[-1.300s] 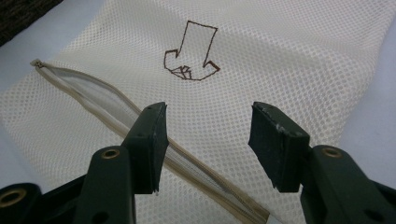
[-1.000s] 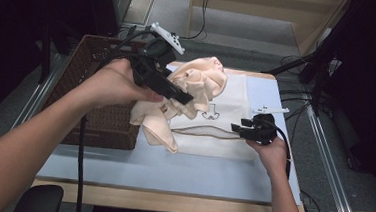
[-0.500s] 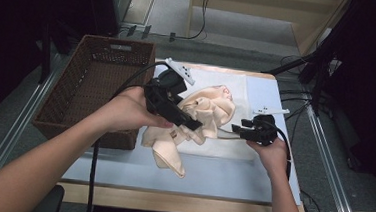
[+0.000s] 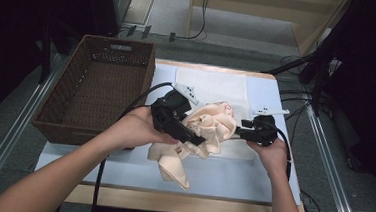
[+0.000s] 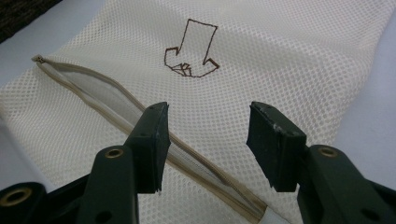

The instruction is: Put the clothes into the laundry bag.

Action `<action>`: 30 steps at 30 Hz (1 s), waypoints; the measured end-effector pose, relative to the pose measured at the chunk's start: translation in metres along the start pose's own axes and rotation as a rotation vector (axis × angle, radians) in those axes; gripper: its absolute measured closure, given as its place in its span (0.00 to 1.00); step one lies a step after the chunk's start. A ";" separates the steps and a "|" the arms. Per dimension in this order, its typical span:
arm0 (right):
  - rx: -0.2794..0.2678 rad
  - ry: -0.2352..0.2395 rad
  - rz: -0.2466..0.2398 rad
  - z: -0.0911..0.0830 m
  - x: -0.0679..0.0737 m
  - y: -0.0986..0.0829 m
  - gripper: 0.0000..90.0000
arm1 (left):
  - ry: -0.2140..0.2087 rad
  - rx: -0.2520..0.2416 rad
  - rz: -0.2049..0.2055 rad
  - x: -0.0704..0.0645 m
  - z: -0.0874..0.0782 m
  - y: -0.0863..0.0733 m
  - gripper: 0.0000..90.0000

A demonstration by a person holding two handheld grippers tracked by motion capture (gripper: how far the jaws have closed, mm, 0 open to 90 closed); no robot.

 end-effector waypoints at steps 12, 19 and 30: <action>-0.015 0.006 0.001 0.000 0.000 -0.002 0.55 | -0.003 0.046 -0.023 0.003 0.040 -0.025 0.57; -0.008 0.001 0.014 -0.001 -0.002 -0.002 0.53 | 0.034 0.056 -0.055 0.019 0.062 -0.047 0.57; 0.000 0.003 0.012 -0.001 -0.001 -0.002 0.53 | 0.051 0.066 -0.060 0.033 0.087 -0.073 0.56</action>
Point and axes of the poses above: each handheld gripper's, and its own axes: z roughly forward along the jaws, y roughly out of its top, x roughly to its left, the point moved 3 cm from there along z, roughly forward along the jaws, and after that the axes turned 4 degrees about -x, right-handed, at the moved point
